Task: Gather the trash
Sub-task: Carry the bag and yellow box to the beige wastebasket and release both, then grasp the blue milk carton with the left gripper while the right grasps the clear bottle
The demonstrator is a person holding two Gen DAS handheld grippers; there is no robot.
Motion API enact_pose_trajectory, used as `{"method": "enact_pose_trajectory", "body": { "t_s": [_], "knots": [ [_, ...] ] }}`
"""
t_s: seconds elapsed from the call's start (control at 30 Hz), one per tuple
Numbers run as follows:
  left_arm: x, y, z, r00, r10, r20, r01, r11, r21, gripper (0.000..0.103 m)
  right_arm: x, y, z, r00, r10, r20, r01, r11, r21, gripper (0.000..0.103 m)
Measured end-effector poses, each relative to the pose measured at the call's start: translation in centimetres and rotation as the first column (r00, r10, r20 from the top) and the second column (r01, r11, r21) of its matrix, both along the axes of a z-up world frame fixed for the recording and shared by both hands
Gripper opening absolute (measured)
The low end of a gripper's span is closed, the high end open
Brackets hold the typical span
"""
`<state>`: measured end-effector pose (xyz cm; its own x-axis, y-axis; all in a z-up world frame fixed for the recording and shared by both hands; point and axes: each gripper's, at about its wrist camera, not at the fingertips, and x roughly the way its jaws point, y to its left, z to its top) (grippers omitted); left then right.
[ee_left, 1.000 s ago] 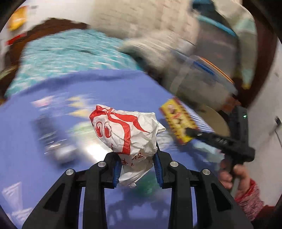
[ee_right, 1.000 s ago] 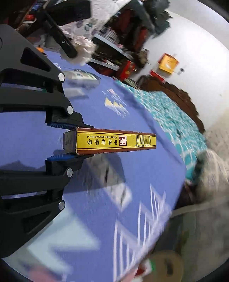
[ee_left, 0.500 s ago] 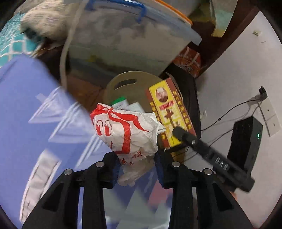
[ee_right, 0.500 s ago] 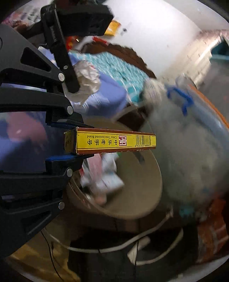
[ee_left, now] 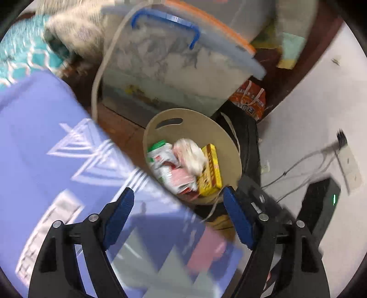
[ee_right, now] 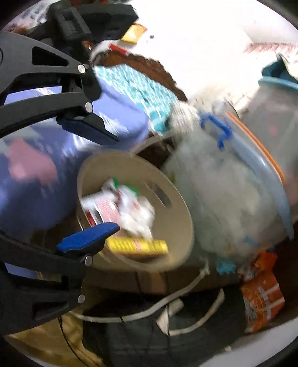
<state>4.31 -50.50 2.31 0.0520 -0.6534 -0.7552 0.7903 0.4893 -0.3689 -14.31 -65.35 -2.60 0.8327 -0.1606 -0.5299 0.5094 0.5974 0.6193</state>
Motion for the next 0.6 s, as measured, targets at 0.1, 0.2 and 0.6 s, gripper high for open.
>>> {"method": "enact_pose_trajectory", "body": {
  "t_s": [0.1,0.2,0.6],
  "knots": [
    [-2.5,5.2,0.8,0.997,-0.001,0.081,0.001,1.0,-0.005,0.075,2.3,4.5,0.5,0.992,0.126,0.015,-0.126,0.992,0.014,0.063],
    [-4.0,11.2,1.6,0.99,0.035,0.138,-0.033,0.999,-0.021,0.073,5.2,9.8,0.3,0.955,0.296,0.017,-0.297,0.953,0.053,0.06],
    [3.4,39.4,1.7,0.734,0.679,0.026,-0.678,0.734,-0.016,0.081,11.8,32.2,3.0,0.665,0.743,-0.081,-0.743,0.646,-0.174,0.078]
  ]
}}
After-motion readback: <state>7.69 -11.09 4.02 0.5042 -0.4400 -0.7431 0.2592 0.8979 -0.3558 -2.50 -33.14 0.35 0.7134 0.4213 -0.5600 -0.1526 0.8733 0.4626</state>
